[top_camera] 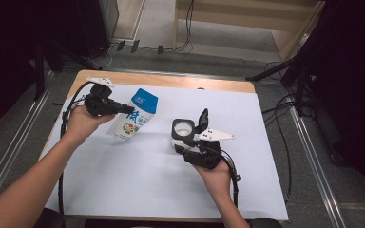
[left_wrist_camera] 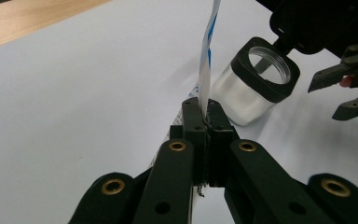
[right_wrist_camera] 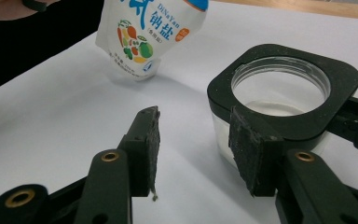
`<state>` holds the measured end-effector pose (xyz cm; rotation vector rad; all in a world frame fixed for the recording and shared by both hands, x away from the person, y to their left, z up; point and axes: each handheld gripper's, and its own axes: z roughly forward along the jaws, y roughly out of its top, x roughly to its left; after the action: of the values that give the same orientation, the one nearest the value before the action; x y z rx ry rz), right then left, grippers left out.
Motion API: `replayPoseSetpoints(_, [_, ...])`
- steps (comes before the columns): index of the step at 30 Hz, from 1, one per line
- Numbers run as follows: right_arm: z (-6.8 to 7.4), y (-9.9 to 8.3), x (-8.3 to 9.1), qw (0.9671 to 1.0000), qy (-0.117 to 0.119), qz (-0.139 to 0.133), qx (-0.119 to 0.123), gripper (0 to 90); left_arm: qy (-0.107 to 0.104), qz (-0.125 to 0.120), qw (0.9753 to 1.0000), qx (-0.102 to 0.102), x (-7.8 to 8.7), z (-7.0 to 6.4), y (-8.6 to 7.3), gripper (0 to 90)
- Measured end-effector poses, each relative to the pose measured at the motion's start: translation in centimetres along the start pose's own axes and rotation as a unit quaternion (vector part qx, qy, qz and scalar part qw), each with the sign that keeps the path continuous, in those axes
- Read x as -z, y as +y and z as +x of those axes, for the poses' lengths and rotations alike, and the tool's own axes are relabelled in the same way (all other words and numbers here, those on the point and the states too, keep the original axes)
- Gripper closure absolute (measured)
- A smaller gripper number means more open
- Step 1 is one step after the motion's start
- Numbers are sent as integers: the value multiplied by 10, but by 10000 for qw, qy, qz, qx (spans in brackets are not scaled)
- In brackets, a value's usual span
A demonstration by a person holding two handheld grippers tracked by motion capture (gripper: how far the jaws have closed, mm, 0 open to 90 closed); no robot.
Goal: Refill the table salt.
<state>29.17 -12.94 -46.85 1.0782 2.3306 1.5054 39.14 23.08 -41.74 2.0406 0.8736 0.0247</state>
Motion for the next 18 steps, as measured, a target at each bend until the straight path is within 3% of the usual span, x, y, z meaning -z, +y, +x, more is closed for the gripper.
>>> replayPoseSetpoints(5, [0, 0, 0, 10000, -4, -8, 7, 545, -39, -48, 10000, 54, 9, 2, -8, 900])
replayPoseSetpoints(18, [-2, 1, 2, 10000, -25, -4, 12, 546, 121, -118, 9998, 91, 30, 6, -29, 900])
